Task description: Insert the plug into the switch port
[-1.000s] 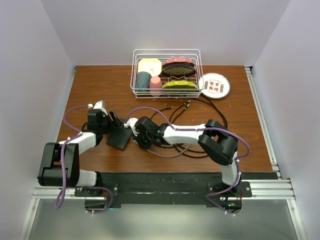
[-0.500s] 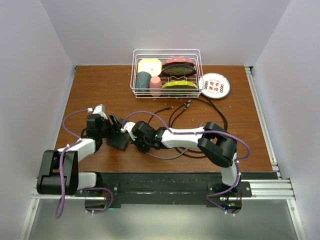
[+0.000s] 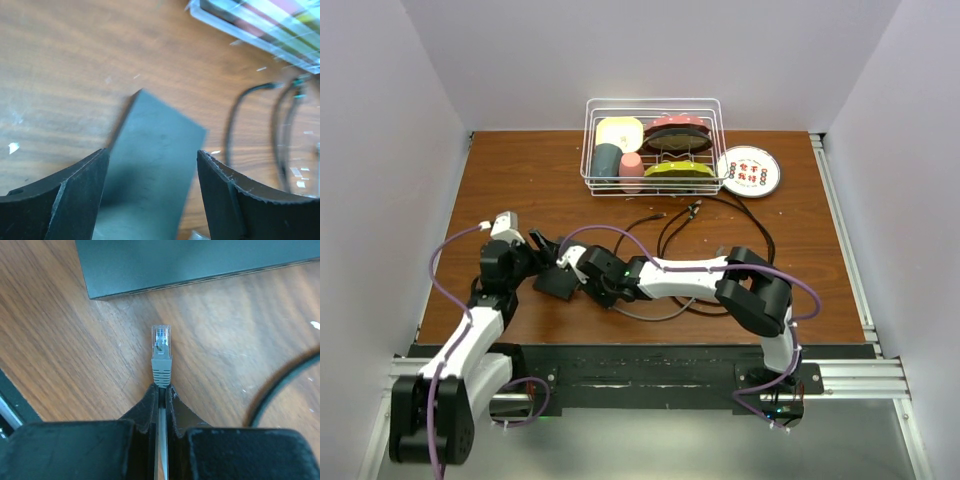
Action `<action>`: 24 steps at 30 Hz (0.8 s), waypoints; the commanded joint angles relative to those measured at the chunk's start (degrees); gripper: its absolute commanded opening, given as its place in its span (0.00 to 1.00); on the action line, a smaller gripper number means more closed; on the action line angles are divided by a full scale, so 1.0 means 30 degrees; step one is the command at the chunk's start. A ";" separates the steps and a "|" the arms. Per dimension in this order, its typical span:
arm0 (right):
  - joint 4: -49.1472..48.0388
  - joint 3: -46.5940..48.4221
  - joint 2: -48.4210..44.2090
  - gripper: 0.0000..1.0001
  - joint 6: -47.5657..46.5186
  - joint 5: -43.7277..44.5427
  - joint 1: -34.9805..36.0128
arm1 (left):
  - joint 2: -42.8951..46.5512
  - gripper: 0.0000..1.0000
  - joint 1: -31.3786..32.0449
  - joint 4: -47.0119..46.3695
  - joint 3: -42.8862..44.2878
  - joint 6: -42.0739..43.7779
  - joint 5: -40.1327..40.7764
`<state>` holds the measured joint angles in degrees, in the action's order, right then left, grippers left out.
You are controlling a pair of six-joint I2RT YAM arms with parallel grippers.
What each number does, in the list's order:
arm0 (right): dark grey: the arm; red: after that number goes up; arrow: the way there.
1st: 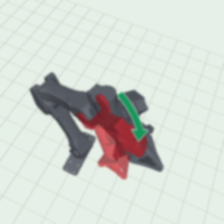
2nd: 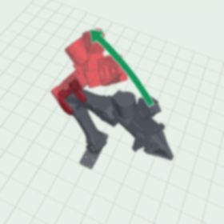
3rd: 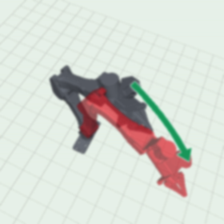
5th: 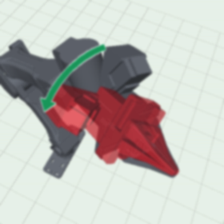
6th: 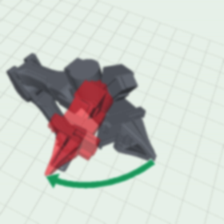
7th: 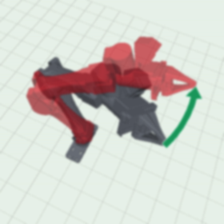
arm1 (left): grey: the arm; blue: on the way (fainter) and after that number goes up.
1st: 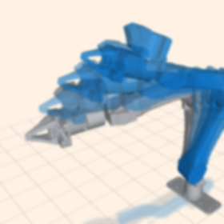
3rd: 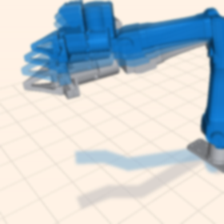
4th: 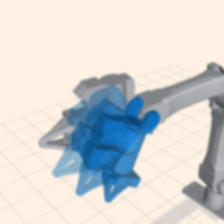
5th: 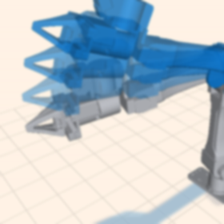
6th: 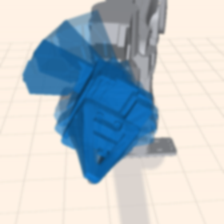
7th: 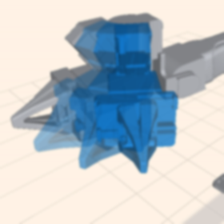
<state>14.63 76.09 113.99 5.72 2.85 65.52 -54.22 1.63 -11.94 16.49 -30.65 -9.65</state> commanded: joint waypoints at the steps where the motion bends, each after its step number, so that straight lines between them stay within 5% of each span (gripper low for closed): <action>1: -0.0775 -0.0051 -0.2779 0.00 0.0964 0.0660 0.0017 | 0.2280 0.74 0.0102 -0.0880 -0.0691 -0.1380 -0.2256; 11: -0.1861 0.0180 -0.4454 0.00 0.2138 0.1950 -0.0071 | 0.2808 0.71 0.1653 -0.5385 -0.2214 -0.4748 -0.5482; 24: -0.1830 0.0182 -0.4862 0.00 0.2752 0.2564 -0.0100 | 0.2312 0.60 0.3529 -0.6565 -0.2215 -0.5572 -0.4723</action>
<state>11.79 75.72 101.95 12.05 8.23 65.34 -46.54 11.20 -28.10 10.37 -46.00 -23.64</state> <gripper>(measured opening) 0.040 0.623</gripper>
